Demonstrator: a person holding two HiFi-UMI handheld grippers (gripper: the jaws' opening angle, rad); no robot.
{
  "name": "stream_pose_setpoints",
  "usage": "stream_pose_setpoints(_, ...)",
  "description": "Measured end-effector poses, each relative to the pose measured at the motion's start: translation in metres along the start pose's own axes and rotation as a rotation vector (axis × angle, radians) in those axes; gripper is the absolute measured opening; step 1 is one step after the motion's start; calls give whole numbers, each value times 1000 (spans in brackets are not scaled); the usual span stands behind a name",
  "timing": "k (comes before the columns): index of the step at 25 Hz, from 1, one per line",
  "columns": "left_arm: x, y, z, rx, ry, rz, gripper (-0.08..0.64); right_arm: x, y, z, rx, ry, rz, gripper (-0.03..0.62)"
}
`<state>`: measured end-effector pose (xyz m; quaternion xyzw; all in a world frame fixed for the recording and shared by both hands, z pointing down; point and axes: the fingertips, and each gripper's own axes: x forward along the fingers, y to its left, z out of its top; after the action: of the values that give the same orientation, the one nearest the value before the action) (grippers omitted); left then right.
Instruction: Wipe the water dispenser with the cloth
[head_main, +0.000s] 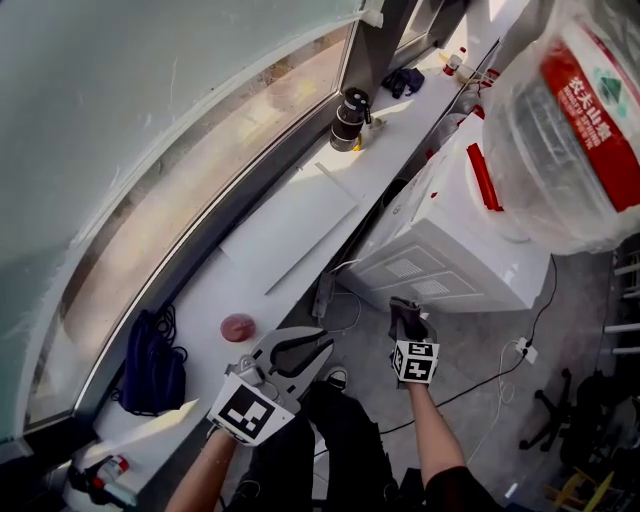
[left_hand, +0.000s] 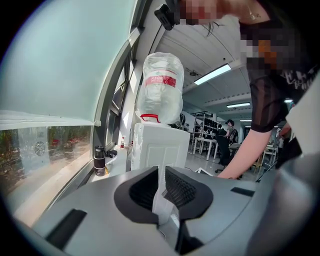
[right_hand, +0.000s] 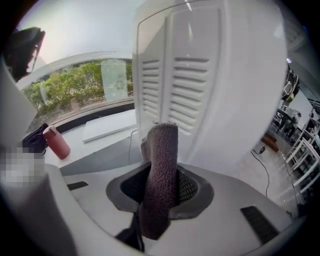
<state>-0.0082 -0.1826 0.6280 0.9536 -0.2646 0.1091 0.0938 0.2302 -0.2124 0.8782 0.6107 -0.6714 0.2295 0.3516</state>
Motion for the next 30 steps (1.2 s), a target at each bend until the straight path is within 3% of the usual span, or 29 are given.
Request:
stream_pose_setpoints(7, 1, 8, -35, -31, -16, 39, 51, 75, 86, 18, -87, -17, 129, 112)
stream_pose_setpoints(13, 1, 11, -52, -43, -20, 60, 51, 120, 114, 42, -151, -19, 167, 112)
stream_pose_setpoints(20, -2, 11, -58, -46, -19, 66, 51, 131, 66, 29, -76, 56, 88, 112)
stream_pose_setpoints(30, 4, -4, -39, -31, 4, 15, 51, 66, -57, -55, 102, 176, -118, 112)
